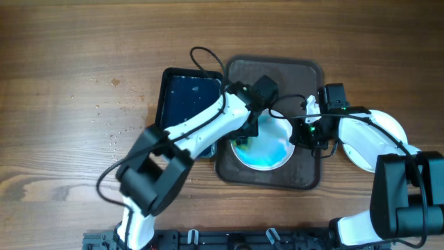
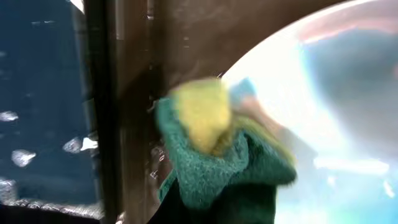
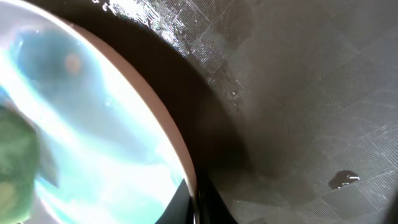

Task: Clean dirty plates on tray and stack at the side
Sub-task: 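Scrub the last plate with the sponge while right gripper holds rim, then return the sponge to the black tray with the left gripper, then lift the last plate with right gripper and tilt it over black tray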

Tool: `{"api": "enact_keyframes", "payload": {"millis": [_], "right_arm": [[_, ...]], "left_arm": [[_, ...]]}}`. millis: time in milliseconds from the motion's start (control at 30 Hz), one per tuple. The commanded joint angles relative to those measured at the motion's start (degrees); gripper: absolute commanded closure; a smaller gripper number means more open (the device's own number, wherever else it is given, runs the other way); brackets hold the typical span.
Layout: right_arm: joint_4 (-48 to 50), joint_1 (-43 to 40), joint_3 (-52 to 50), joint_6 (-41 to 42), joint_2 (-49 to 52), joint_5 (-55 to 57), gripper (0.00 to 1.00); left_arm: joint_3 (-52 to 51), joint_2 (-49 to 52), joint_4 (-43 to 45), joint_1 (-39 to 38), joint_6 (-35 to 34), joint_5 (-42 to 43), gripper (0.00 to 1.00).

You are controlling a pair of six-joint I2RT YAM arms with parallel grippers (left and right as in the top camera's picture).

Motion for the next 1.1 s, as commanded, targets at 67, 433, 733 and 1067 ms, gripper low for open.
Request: {"api": "enact_keyframes", "payload": {"millis": [67, 433, 733, 1067], "right_arm": [[-0.44, -0.52, -0.98, 4.09, 1.33, 8.63, 0.96], [1.66, -0.50, -0.98, 4.26, 1.33, 9.16, 0.96], [-6.91, 0.55, 4.98, 2.67, -9.01, 12.15, 0.96], [-11.10, 19.12, 22.16, 2.75, -13.27, 25.51, 0.96]], "left_arm": [[-0.70, -18.29, -3.41, 4.33, -0.24, -4.90, 0.96], [-19.93, -15.47, 11.45, 24.09, 6.82, -0.52, 0.96], [-18.82, -23.76, 9.07, 28.57, 10.25, 9.40, 0.20], [-18.73, -48.09, 9.07, 33.70, 9.97, 9.38, 0.00]]}}
